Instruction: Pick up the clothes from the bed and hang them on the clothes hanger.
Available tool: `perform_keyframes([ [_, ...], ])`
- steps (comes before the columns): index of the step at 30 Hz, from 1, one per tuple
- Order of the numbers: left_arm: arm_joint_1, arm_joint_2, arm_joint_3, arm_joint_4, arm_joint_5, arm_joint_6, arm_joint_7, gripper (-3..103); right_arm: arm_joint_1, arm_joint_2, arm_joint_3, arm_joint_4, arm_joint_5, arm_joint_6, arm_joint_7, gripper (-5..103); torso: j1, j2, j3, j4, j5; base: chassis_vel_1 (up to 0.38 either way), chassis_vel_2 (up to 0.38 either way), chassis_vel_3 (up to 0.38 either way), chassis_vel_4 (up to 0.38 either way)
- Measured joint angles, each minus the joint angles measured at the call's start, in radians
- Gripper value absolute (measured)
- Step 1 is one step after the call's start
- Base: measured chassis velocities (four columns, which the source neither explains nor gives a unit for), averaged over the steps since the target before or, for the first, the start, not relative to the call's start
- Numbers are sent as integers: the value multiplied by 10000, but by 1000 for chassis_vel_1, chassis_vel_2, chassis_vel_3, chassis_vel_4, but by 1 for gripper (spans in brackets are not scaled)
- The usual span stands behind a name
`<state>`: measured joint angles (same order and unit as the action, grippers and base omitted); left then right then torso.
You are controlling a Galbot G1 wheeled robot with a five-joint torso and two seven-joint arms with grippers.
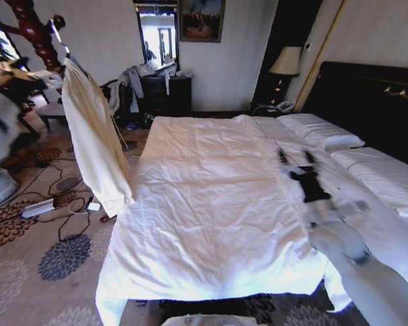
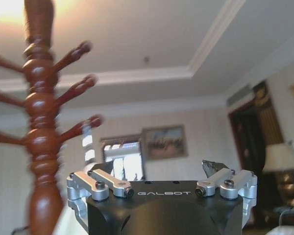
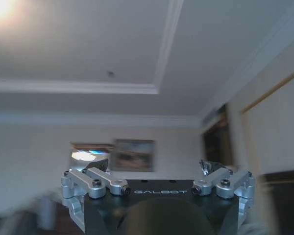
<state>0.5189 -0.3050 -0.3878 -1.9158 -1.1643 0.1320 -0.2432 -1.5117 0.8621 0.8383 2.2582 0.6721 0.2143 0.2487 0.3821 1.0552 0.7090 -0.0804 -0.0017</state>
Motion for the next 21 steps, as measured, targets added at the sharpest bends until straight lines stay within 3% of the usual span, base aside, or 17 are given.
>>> perform_keyframes([
  [1,681,-177,-685,-379,316,-9,-79,100,-338,238,177,181,-425,-24,89,100,0,0,-2,4,26,-25,-33,-44,-52],
  [2,681,-177,-685,-379,316,-9,-79,100,-338,238,177,181,-425,-24,89,100,0,0,-2,4,26,-25,-33,-44,-52],
  [3,1529,-408,-1266,-717,675,-34,-138,100,-706,463,309,334,-673,-24,141,100,-3,0,-5,22,48,0,0,0,0],
  [6,4364,-1585,-2577,-1487,1647,-88,-200,100,-1517,1100,375,566,-877,278,-108,100,-5,1,-3,28,-4,17,7,5,34],
  [8,4762,-1840,-2759,-1604,1831,-139,-201,100,-1621,1211,351,566,-923,400,-259,100,-4,0,-2,25,6,0,0,0,0],
  [12,7588,-3783,-4093,-2709,3249,-473,-42,100,-2095,1989,88,533,-1126,1108,-1516,100,-3,0,-3,20,26,0,0,0,0],
  [13,7588,-3783,-4093,-2709,3249,-473,-42,100,-2095,1989,88,533,-1126,1108,-1516,100,-3,0,-3,20,26,0,0,0,0],
  [15,8702,-4709,-4465,-3277,3903,-576,116,100,-2189,2181,-45,432,-1263,1303,-1877,100,-3,0,-3,26,9,0,0,0,0],
  [17,9815,-6125,-4652,-3913,4917,-838,389,100,-2297,2493,-297,167,-1884,1661,-2037,100,-4,0,-3,35,18,0,0,0,0],
  [18,9815,-6125,-4652,-3913,4917,-838,389,100,-2297,2493,-297,167,-1884,1661,-2037,100,-4,0,-3,35,18,0,0,0,0],
  [21,10977,-7610,-4367,-4362,6387,-1379,921,100,-2475,3091,-596,-239,-3316,2245,-1942,100,-4,0,-3,24,22,0,0,0,0],
])
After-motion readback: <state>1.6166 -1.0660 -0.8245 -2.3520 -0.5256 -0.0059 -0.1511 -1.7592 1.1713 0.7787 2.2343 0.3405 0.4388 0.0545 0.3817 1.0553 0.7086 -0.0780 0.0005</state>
